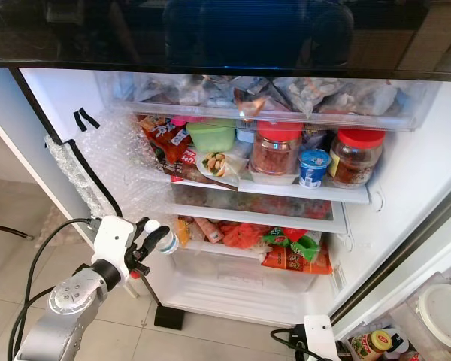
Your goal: Restocking fridge
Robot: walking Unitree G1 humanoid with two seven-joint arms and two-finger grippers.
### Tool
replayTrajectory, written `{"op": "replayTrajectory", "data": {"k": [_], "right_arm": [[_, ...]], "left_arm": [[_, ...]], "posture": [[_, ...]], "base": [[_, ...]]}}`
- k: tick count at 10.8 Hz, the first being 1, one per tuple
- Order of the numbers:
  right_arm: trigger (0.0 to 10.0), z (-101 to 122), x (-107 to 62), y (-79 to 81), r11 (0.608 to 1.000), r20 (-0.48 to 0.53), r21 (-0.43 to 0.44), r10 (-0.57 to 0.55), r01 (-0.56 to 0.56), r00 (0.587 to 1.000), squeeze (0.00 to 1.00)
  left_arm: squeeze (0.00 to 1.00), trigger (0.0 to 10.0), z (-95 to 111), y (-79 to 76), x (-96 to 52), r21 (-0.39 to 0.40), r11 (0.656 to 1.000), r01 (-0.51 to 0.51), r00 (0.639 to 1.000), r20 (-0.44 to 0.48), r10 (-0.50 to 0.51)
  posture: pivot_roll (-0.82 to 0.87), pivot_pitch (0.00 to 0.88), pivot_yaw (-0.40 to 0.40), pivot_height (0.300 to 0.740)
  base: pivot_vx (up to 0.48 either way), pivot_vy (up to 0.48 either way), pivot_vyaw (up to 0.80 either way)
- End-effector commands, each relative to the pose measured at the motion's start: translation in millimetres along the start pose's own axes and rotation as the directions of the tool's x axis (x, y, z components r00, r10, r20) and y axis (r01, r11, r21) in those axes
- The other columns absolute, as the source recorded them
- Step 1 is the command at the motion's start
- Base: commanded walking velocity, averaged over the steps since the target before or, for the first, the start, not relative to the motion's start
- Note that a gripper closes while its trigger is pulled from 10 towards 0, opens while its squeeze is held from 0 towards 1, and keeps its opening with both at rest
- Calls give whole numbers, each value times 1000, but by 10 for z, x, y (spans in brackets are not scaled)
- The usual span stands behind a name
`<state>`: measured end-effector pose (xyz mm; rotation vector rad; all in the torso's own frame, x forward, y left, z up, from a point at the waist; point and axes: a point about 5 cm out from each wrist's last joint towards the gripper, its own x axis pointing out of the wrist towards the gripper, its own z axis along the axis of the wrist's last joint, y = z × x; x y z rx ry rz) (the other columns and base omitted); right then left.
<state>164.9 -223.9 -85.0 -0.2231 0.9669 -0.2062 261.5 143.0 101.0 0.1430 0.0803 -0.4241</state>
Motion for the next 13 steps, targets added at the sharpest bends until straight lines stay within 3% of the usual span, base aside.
{"op": "replayTrajectory", "data": {"k": [1, 5, 9, 13], "right_arm": [[10000, -18, -3, 3, 1000, -7, 17, 4, -3, 1000, 0], [10000, -34, -3, 1, 1000, -22, 19, 15, -15, 1000, 0], [10000, -33, -2, 2, 1000, -24, 18, 25, -24, 999, 0], [10000, -26, 0, 1, 1000, -22, 10, 28, -28, 999, 0]], "left_arm": [[0, 10000, 31, 7, 16, 22, 1000, 5, 1000, 15, -5], [0, 10000, 32, -5, 14, 22, 1000, 7, 1000, 17, -7], [0, 10000, 30, -5, 16, 21, 1000, 5, 1000, 16, -5], [0, 10000, 29, -1, 21, 22, 1000, 7, 1000, 16, -7]], "posture": [[4, 29, 22, 740], [3, 31, 21, 731], [5, 28, 20, 657], [8, 25, 18, 653]], "base": [[0, 0, 0], [0, 0, 0], [0, 0, 0], [0, 0, 0]]}}
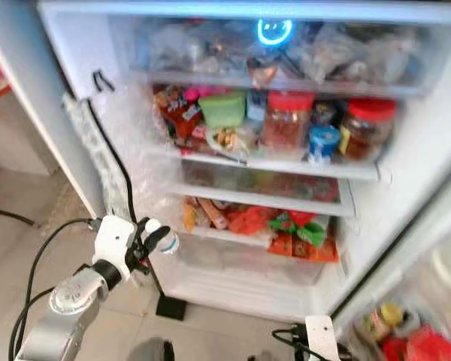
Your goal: Restocking fridge
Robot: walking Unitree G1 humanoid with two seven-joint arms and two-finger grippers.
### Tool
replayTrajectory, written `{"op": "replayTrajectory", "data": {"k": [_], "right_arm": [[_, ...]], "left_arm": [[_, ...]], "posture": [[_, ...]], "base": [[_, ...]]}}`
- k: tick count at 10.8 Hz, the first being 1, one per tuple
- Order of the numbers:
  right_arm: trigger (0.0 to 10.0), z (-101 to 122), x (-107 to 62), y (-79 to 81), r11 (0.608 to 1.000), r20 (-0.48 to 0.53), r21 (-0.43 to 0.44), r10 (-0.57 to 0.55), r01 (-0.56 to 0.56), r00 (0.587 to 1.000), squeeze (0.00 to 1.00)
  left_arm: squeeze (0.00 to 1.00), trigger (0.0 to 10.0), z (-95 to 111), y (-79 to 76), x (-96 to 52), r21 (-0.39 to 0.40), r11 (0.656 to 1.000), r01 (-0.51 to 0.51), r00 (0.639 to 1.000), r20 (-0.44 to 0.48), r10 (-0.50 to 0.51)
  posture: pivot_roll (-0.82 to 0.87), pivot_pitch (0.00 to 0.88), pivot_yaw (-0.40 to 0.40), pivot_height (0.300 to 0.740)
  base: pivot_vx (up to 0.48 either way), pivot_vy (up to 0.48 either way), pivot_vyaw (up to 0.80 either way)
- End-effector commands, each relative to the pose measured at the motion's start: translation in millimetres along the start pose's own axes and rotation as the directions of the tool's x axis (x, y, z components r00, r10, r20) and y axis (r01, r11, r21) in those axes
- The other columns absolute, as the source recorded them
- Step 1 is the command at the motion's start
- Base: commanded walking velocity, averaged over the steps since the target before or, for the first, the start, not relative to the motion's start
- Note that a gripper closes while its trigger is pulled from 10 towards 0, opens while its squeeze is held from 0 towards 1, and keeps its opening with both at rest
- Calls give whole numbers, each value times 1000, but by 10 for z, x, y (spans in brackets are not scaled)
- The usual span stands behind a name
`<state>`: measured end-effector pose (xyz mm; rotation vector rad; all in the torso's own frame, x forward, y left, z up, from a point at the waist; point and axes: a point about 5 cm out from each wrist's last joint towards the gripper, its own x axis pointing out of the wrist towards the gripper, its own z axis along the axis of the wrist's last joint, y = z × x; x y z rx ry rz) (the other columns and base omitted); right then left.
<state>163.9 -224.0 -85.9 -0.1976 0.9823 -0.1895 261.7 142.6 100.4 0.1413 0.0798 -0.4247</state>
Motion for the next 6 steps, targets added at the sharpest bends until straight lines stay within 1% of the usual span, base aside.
{"op": "replayTrajectory", "data": {"k": [1, 3, 6], "right_arm": [[10000, -13, -1, 1, 1000, -8, 1, 2, -2, 1000, 0], [10000, -14, -1, 2, 1000, -8, 1, 1, -1, 1000, 0], [10000, -16, -3, 4, 1000, -7, 2, -1, 1, 1000, 0]], "left_arm": [[0, 10000, 37, 8, 19, 23, 1000, 4, 1000, 16, -5], [0, 10000, 75, 50, 40, 27, 999, -20, 999, 35, 19], [0, 10000, 131, 67, 72, 19, 1000, -22, 998, 62, 20]], "posture": [[6, 23, 19, 653], [6, 21, 19, 653], [6, 20, 20, 653]], "base": [[0, 0, 0], [0, 0, 0], [0, 0, 0]]}}
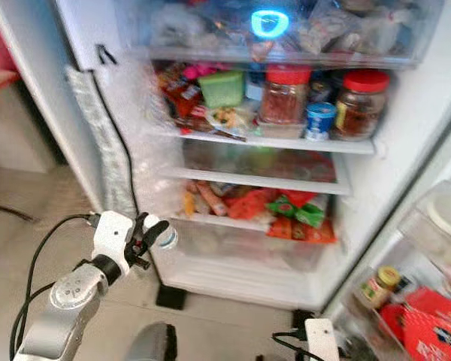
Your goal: Restocking fridge
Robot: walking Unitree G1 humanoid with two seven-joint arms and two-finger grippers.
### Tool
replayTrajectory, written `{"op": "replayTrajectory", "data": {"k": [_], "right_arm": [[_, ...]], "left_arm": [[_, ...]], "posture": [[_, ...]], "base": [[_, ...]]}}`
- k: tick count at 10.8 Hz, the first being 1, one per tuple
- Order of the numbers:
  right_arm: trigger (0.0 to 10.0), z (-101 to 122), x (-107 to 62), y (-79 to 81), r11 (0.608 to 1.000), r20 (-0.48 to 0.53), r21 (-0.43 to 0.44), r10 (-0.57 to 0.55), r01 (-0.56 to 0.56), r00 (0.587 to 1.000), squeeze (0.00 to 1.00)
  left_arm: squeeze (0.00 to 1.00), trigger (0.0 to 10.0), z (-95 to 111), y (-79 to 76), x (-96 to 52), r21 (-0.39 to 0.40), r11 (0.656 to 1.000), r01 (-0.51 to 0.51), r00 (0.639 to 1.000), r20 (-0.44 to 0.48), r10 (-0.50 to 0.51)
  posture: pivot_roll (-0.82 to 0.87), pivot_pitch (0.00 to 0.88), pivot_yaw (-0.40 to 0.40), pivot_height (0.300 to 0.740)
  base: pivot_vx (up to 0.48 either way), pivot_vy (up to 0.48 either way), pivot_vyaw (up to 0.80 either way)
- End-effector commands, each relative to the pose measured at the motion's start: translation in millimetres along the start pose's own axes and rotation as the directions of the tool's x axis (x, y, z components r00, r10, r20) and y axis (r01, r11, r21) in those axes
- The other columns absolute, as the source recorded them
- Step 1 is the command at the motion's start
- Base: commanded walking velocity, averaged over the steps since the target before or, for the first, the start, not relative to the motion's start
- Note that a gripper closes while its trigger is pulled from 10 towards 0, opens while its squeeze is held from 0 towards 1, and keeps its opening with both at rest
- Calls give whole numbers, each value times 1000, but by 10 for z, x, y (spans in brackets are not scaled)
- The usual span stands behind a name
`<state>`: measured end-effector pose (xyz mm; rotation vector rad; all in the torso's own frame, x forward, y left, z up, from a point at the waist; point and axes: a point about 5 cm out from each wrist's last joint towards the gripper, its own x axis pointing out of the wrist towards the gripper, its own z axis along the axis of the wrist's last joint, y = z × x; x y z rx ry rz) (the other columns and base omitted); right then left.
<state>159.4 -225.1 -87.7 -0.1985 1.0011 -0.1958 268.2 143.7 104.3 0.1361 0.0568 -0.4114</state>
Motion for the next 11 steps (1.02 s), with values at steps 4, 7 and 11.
{"op": "replayTrajectory", "data": {"k": [4, 7, 11], "right_arm": [[10000, 29, 1, 18, 1000, 18, 20, 0, -1, 1000, 0], [10000, 31, -1, 17, 999, 26, 38, -2, 1, 1000, 0], [10000, 43, 0, 17, 1000, 34, 29, 2, -3, 999, 0]], "left_arm": [[0, 10000, 101, 30, 41, 8, 1000, -4, 999, 50, 4], [0, 10000, 97, 25, 41, 6, 1000, -2, 999, 50, 1], [0, 10000, 100, 23, 42, 11, 1000, 1, 999, 52, -2]], "posture": [[5, 27, 21, 653], [5, 28, 20, 653], [6, 26, 18, 653]], "base": [[71, 0, 0], [331, 0, 0], [351, 0, 0]]}}
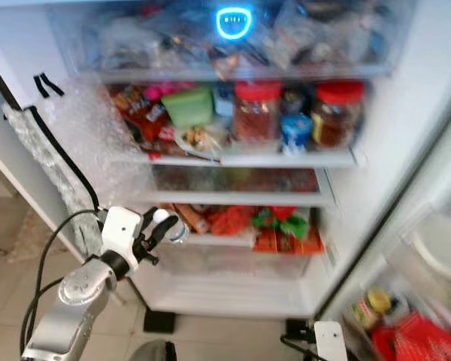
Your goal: Restocking fridge
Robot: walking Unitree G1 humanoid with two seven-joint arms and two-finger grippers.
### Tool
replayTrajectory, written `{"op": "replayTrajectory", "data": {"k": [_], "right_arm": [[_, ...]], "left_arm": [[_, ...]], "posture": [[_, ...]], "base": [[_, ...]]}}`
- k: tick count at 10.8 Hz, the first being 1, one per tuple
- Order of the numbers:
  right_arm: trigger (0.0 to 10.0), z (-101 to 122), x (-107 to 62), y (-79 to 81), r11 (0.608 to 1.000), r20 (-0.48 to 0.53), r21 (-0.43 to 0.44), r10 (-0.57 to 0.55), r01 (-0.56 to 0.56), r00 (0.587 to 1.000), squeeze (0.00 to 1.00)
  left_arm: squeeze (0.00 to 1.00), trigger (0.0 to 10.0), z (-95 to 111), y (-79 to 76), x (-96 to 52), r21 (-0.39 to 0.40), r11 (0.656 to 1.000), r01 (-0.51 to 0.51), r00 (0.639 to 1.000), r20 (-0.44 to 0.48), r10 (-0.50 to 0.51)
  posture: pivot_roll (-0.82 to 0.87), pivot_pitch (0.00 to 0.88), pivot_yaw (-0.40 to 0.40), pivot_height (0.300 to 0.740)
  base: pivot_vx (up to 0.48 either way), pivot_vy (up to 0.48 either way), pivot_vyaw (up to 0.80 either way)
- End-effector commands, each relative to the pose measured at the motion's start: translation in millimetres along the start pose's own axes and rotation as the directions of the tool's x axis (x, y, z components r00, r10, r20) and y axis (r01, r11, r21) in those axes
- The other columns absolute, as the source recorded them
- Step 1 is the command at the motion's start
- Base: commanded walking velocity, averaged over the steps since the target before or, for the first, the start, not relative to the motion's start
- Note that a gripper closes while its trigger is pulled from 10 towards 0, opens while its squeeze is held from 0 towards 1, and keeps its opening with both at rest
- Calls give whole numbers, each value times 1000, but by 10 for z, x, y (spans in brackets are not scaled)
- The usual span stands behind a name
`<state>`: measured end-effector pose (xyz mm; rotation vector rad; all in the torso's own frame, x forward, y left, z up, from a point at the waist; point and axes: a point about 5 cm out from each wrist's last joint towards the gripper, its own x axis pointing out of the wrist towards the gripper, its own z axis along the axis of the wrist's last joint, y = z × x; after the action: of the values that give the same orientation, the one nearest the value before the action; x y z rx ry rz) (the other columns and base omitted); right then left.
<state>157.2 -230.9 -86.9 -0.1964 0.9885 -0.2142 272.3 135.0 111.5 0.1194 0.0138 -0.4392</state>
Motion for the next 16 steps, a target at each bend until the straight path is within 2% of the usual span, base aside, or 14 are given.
{"op": "replayTrajectory", "data": {"k": [1, 7, 9, 11, 12, 14, 16], "right_arm": [[10000, 63, 4, 75, 1000, 24, 15, 17, -17, 1000, 0], [10000, 66, 4, 80, 1000, 25, 11, 20, -20, 1000, 0], [10000, 64, 4, 78, 1000, 24, 11, 21, -22, 999, 0], [10000, 67, 4, 78, 1000, 26, 7, 23, -23, 999, 0], [10000, 66, 4, 76, 1000, 27, 8, 22, -22, 999, 0], [10000, 66, 4, 69, 1000, 30, 5, 23, -23, 999, 0], [10000, 67, 3, 67, 1000, 34, -2, 26, -26, 999, 0]], "left_arm": [[0, 10000, 18, 71, -26, 20, 1000, -21, 1000, 5, 20], [0, 10000, 21, 89, -24, 27, 999, -29, 999, 20, 28], [0, 10000, 48, 83, -17, 37, 999, -23, 998, 57, 21], [0, 10000, 51, 140, -30, 47, 998, -49, 993, 108, 44], [0, 10000, 21, 233, -28, 35, 995, -96, 987, 130, 91], [0, 10000, -2, 317, 5, 9, 991, -134, 977, 168, 131], [0, 10000, -77, 335, 65, -20, 989, -144, 974, 173, 145]], "posture": [[5, 26, 18, 653], [4, 25, 19, 653], [4, 26, 19, 653], [4, 27, 15, 653], [-1, 27, 13, 653], [-1, 27, 4, 653], [-9, 34, 1, 653]], "base": [[352, 0, 0], [329, 0, 0], [0, 0, 0], [0, 0, 0], [0, 0, 0], [0, 0, 0], [0, 0, 0]]}}
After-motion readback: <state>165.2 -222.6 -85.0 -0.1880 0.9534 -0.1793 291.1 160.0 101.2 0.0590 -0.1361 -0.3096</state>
